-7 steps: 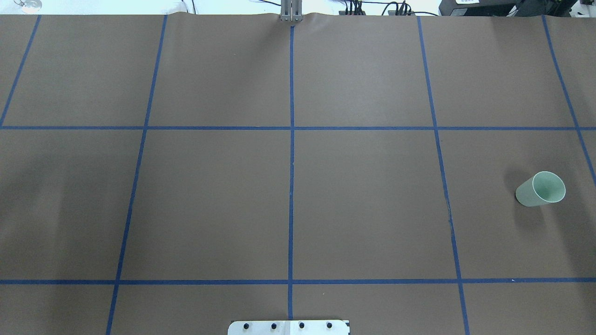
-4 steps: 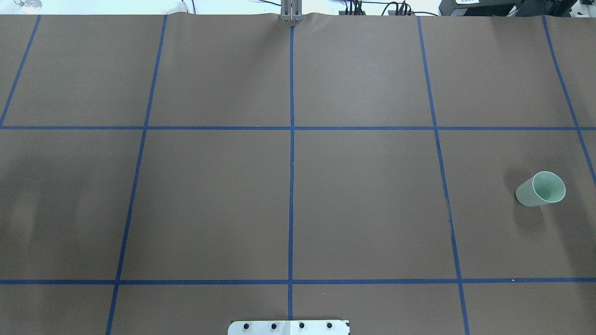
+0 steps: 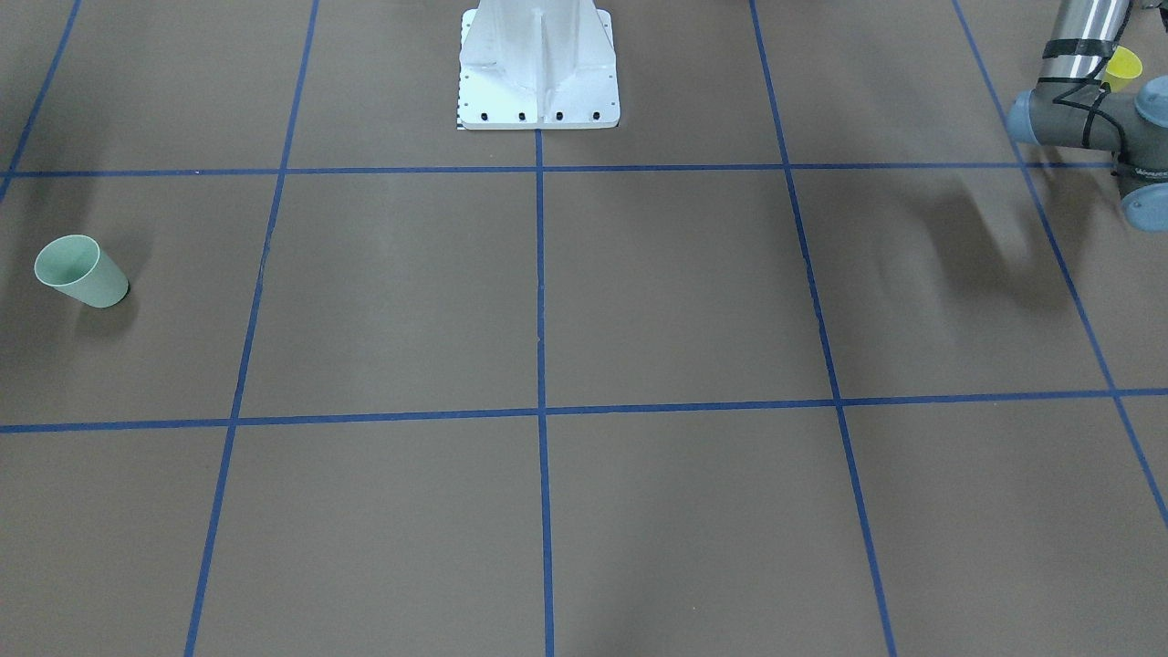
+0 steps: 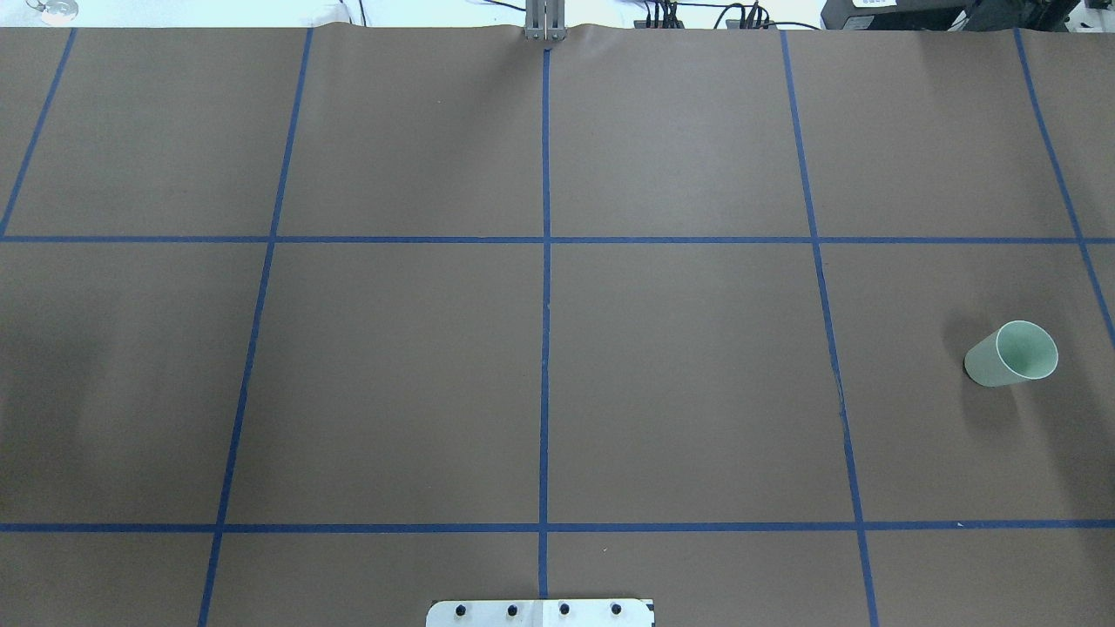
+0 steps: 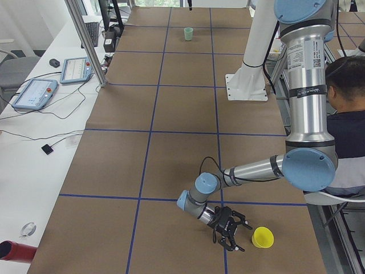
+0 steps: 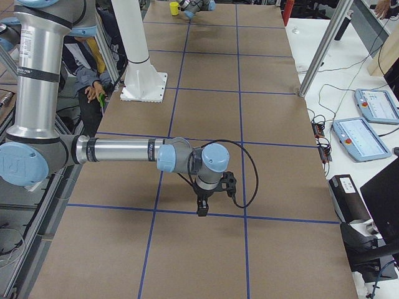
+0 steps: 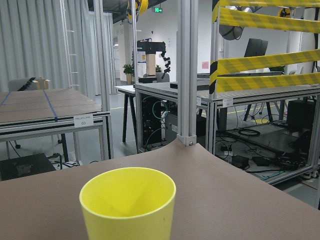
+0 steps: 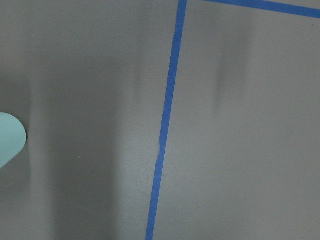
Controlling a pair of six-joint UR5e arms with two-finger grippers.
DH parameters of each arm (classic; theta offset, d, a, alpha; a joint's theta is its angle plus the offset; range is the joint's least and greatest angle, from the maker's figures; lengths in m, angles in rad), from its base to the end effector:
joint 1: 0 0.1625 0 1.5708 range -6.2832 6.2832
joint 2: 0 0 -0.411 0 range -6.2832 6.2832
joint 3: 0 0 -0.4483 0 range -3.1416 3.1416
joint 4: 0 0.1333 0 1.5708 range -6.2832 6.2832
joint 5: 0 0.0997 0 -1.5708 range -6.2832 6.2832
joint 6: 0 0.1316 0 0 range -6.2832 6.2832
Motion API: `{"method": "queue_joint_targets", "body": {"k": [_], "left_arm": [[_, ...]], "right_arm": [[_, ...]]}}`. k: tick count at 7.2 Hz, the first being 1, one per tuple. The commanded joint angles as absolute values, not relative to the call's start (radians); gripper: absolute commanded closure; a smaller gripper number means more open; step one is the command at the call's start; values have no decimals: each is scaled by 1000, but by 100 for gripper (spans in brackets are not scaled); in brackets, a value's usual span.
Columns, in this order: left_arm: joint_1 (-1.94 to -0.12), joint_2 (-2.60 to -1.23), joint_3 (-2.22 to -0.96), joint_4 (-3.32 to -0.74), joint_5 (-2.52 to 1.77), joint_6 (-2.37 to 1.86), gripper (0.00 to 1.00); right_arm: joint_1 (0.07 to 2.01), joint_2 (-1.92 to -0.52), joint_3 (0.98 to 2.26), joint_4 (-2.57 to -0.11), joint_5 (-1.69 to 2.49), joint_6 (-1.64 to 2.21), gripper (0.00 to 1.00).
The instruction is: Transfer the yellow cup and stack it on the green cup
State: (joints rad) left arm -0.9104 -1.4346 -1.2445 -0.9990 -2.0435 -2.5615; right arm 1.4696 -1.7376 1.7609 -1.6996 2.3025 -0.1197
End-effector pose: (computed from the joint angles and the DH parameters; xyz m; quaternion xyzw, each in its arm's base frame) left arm 0.1234 -0.2785 0.9153 -0.1841 -0.4884 -0.7549 0.3970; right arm -0.0022 -0.4710 0.6652 -0.0459 -0.3577 -0.0840 0.9289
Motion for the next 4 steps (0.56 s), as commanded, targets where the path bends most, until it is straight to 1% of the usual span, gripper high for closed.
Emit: {"method": "queue_joint_targets", "body": {"k": [1, 4], "left_arm": [[-897, -1427, -1218, -999, -2089, -2560, 0], [-885, -1419, -1189, -996, -2149, -2554, 0]], "right_arm": [[1470, -1733, 1761, -1700, 2303, -120, 0], [1465, -1732, 1761, -1700, 2303, -120, 0]]}}
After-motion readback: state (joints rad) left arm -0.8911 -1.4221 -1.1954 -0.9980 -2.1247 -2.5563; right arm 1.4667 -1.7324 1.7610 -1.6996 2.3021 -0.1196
